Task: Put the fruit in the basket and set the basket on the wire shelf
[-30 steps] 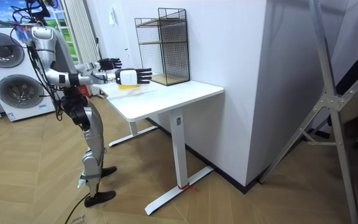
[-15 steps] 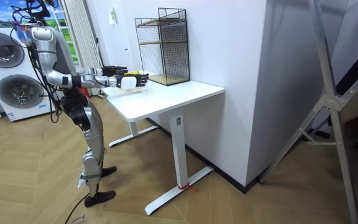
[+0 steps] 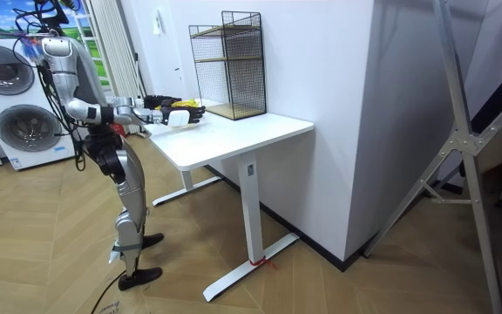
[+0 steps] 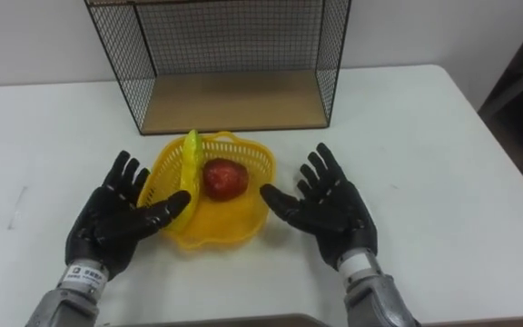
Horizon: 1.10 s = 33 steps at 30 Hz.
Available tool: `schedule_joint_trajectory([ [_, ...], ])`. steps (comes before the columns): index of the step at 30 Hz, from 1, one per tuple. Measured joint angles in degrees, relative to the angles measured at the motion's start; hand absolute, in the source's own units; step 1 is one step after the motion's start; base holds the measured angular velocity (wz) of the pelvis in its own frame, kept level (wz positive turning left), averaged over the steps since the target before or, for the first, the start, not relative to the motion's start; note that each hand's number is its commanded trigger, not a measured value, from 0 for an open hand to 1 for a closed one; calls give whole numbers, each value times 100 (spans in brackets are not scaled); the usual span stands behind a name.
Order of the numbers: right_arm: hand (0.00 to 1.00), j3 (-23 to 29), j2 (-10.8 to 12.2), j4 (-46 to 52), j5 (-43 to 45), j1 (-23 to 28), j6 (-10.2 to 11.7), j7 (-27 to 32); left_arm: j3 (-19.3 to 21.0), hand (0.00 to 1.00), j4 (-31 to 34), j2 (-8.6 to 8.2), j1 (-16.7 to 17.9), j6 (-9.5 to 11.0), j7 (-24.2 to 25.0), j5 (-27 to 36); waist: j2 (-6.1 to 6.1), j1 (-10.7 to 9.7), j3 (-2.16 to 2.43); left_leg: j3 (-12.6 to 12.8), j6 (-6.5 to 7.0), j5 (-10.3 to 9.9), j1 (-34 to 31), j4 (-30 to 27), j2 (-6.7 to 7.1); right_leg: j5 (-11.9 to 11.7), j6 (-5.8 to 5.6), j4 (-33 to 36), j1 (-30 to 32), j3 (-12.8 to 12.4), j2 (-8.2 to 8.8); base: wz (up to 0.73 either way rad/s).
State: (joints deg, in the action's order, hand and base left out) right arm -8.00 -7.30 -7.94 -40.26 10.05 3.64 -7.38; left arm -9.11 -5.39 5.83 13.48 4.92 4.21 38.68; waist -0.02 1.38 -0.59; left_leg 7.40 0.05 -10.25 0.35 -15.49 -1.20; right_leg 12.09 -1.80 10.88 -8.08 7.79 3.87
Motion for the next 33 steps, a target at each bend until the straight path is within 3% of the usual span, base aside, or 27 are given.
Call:
schedule_joint_trajectory([
  [13, 0, -435, 19, -24, 3, -37, 3, -359, -256, 0, -133, -4, -26, 85, 191, 9, -20, 24, -12, 13, 0, 0, -62, -8, -8, -1, 2, 13, 67, 8, 0, 0],
  [21, 0, -458, 68, -47, 104, -51, 15, -472, -284, 0, -206, -7, -27, 301, 298, 13, -93, 17, -61, 14, 0, 0, -105, -10, -8, -2, 3, 19, 104, -2, -2, 0],
  [33, 0, -479, 118, -72, 714, -401, 20, -259, -431, 0, -205, -14, -261, 308, 91, 4, -106, -69, -53, -50, 14, -6, -379, -227, -35, -11, 10, 184, 334, 11, -24, 2],
])
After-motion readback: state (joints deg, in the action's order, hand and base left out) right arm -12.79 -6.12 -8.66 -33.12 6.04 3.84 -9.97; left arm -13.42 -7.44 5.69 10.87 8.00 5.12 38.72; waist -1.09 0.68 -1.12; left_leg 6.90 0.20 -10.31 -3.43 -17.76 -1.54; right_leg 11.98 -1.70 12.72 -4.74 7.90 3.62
